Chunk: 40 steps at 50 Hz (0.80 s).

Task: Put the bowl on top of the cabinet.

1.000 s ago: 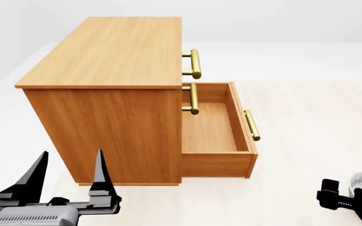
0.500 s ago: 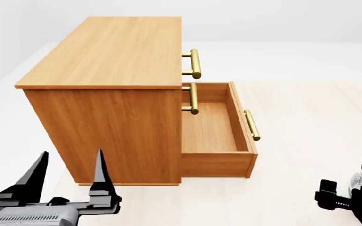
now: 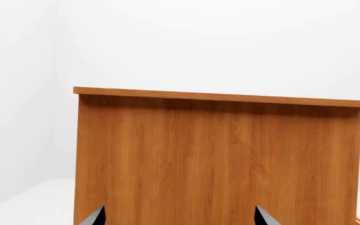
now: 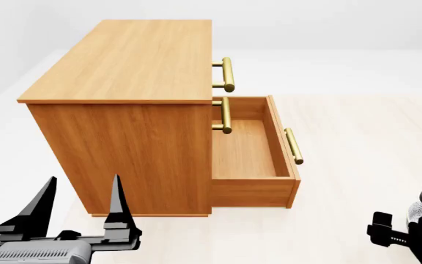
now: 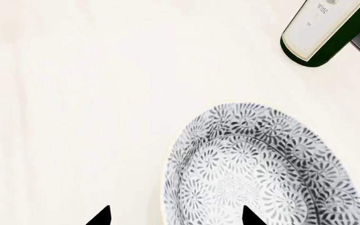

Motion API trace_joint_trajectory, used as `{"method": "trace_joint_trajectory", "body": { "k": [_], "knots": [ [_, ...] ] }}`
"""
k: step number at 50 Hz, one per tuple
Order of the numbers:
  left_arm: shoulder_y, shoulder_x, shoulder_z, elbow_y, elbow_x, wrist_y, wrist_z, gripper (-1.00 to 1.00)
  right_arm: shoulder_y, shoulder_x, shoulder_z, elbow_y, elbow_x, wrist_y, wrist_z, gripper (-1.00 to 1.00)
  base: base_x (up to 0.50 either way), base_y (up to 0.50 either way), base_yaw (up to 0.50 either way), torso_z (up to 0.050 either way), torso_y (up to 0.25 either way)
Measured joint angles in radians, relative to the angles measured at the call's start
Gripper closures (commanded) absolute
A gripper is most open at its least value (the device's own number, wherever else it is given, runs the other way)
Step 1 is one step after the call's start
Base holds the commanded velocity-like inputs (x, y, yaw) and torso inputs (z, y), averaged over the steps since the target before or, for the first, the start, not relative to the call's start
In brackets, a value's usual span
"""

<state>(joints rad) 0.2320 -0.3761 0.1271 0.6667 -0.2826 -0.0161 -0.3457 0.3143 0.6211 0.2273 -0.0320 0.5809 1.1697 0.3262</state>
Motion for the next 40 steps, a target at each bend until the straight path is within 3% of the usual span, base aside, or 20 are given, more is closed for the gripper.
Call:
{"method": "trace_joint_trajectory", "body": {
  "k": [7, 8, 24, 40],
  "knots": [
    [-0.001, -0.002, 0.001, 0.0, -0.001, 0.0, -0.002, -1.0, 0.003, 0.0, -0.009, 0.013, -0.008, -0.012, -0.003, -1.0, 0.0, 0.0, 0.0, 0.0, 0.0],
    [-0.001, -0.002, 0.002, -0.001, -0.001, 0.001, -0.002, -1.0, 0.003, 0.0, -0.01, 0.013, -0.009, -0.013, -0.003, 1.0, 0.0, 0.0, 0.0, 0.0, 0.0],
    [-0.002, -0.006, 0.004, -0.003, -0.004, 0.005, -0.006, -1.0, -0.013, 0.005, -0.004, -0.036, 0.0, -0.004, 0.014, 1.0, 0.0, 0.0, 0.0, 0.0, 0.0],
    [-0.001, -0.009, 0.007, -0.003, -0.003, 0.007, -0.012, -1.0, -0.04, 0.016, 0.074, -0.242, 0.066, 0.102, 0.081, 1.0, 0.0, 0.0, 0.0, 0.0, 0.0]
  ]
}}
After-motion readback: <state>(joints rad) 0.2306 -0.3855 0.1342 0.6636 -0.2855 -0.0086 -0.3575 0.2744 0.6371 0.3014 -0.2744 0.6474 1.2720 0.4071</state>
